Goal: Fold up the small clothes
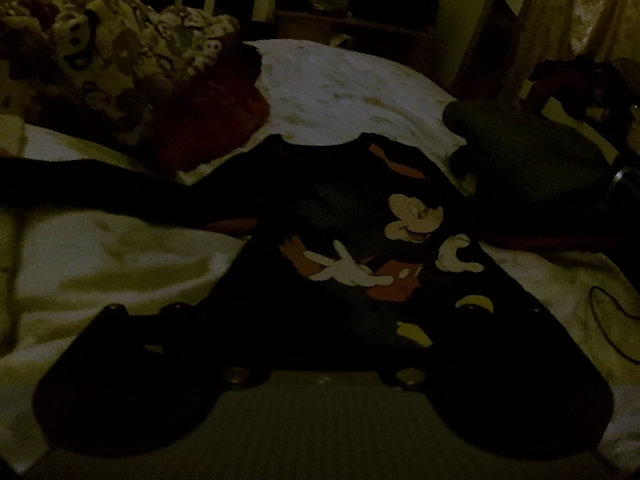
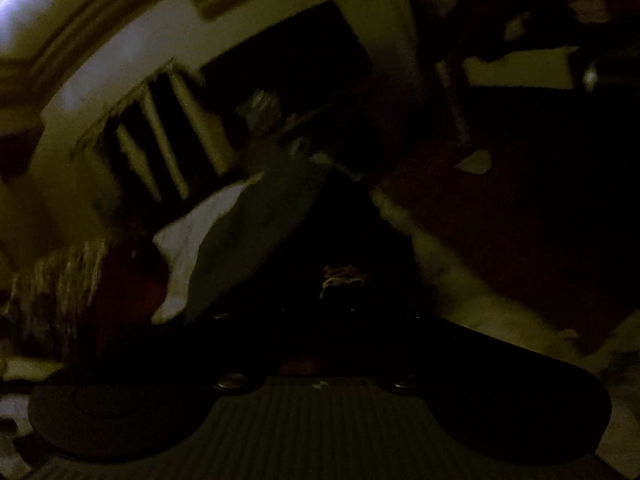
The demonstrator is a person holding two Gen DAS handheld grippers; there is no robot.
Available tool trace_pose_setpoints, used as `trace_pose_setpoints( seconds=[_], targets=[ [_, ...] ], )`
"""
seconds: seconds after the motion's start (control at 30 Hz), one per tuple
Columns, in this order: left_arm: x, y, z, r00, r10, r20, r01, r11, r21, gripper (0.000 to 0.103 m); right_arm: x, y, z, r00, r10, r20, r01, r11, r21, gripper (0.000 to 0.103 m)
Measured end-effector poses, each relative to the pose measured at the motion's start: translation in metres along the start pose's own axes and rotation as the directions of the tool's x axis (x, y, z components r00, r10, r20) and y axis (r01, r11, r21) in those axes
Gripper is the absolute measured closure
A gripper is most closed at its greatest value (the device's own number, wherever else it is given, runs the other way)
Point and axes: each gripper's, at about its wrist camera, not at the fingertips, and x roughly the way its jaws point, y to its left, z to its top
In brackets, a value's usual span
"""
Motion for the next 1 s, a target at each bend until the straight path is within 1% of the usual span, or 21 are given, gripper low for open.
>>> trace_pose_setpoints(
  seconds=[0.07, 0.13, 0.2, 0.3, 0.33, 0.37, 0.4, 0.43, 0.47, 0.53, 0.6, 0.63, 0.67, 0.7, 0.73, 0.83, 0.87, 0.9, 0.93, 0.97, 1.0],
  targets=[
    [0.01, -0.006, 0.002, 0.999, -0.039, -0.006, 0.039, 0.999, -0.014, 0.009, -0.011, -0.006, 0.004, 0.999, -0.033, 0.036, 0.032, 0.999, 0.017, 0.101],
    [0.024, -0.016, 0.005, 0.996, -0.084, -0.019, 0.084, 0.996, -0.013, 0.009, -0.015, -0.01, 0.006, 0.997, -0.061, 0.043, 0.06, 0.998, 0.012, 0.101],
    [0.035, -0.028, 0.005, 0.996, -0.086, -0.039, 0.087, 0.996, 0.009, 0.009, -0.01, -0.007, 0.001, 0.998, -0.045, 0.033, 0.044, 0.999, 0.017, 0.102],
    [0.038, -0.042, 0.002, 0.993, -0.111, -0.046, 0.114, 0.992, 0.047, 0.009, -0.002, 0.007, -0.006, 1.0, -0.016, -0.004, 0.016, 0.999, -0.031, 0.101],
    [0.037, -0.044, 0.0, 0.992, -0.117, -0.047, 0.12, 0.991, 0.055, 0.009, 0.0, 0.012, -0.007, 1.0, -0.015, -0.016, 0.014, 0.998, -0.062, 0.089],
    [0.036, -0.045, -0.001, 0.992, -0.117, -0.052, 0.12, 0.991, 0.064, 0.009, 0.0, 0.013, -0.006, 1.0, -0.024, -0.017, 0.022, 0.995, -0.093, 0.064],
    [0.036, -0.045, -0.003, 0.992, -0.108, -0.058, 0.112, 0.991, 0.071, 0.009, 0.002, 0.017, -0.005, 0.999, -0.052, -0.007, 0.051, 0.987, -0.151, 0.048],
    [0.036, -0.044, -0.004, 0.993, -0.095, -0.064, 0.099, 0.992, 0.076, 0.008, 0.003, 0.016, -0.003, 0.996, -0.085, -0.003, 0.083, 0.975, -0.204, 0.012],
    [0.036, -0.042, -0.005, 0.994, -0.083, -0.069, 0.088, 0.993, 0.074, 0.008, 0.007, 0.013, -0.001, 0.991, -0.133, -0.002, 0.128, 0.959, -0.255, 0.0],
    [0.038, -0.037, -0.007, 0.994, -0.066, -0.082, 0.07, 0.996, 0.056, 0.006, 0.019, -0.006, 0.006, 0.978, -0.207, -0.011, 0.196, 0.937, -0.288, 0.0],
    [0.039, -0.034, -0.007, 0.994, -0.062, -0.089, 0.065, 0.997, 0.03, 0.006, 0.038, -0.035, 0.012, 0.968, -0.239, -0.075, 0.21, 0.938, -0.277, 0.0],
    [0.039, -0.034, -0.008, 0.993, -0.064, -0.095, 0.066, 0.997, 0.025, 0.006, 0.053, -0.053, 0.015, 0.961, -0.24, -0.137, 0.2, 0.946, -0.254, 0.0],
    [0.04, -0.035, -0.008, 0.993, -0.061, -0.1, 0.064, 0.998, 0.027, 0.006, 0.065, -0.071, 0.016, 0.953, -0.243, -0.183, 0.2, 0.954, -0.224, 0.004],
    [0.04, -0.037, -0.009, 0.993, -0.053, -0.105, 0.057, 0.998, 0.036, 0.006, 0.073, -0.085, 0.015, 0.945, -0.25, -0.211, 0.211, 0.958, -0.193, 0.004],
    [0.041, -0.04, -0.009, 0.993, -0.046, -0.11, 0.051, 0.998, 0.046, 0.006, 0.082, -0.1, 0.014, 0.936, -0.255, -0.243, 0.224, 0.963, -0.149, 0.01],
    [0.043, -0.051, -0.008, 0.991, -0.042, -0.124, 0.052, 0.996, 0.078, 0.006, 0.091, -0.122, 0.008, 0.94, -0.196, -0.278, 0.187, 0.981, -0.056, 0.012],
    [0.045, -0.054, -0.008, 0.991, -0.043, -0.127, 0.055, 0.995, 0.085, 0.006, 0.091, -0.124, 0.006, 0.941, -0.189, -0.281, 0.183, 0.982, -0.048, 0.017],
    [0.046, -0.058, -0.007, 0.991, -0.047, -0.129, 0.059, 0.994, 0.092, 0.006, 0.09, -0.123, 0.004, 0.942, -0.193, -0.275, 0.184, 0.981, -0.06, 0.033],
    [0.048, -0.061, -0.006, 0.99, -0.052, -0.13, 0.065, 0.993, 0.099, 0.006, 0.086, -0.119, 0.003, 0.945, -0.196, -0.262, 0.178, 0.98, -0.092, 0.087],
    [0.049, -0.065, -0.005, 0.99, -0.056, -0.129, 0.07, 0.992, 0.105, 0.006, 0.082, -0.114, 0.003, 0.947, -0.194, -0.256, 0.167, 0.978, -0.121, 0.098],
    [0.049, -0.068, -0.005, 0.99, -0.062, -0.128, 0.077, 0.991, 0.112, 0.006, 0.079, -0.106, 0.005, 0.947, -0.198, -0.251, 0.167, 0.976, -0.141, 0.098]
  ],
)
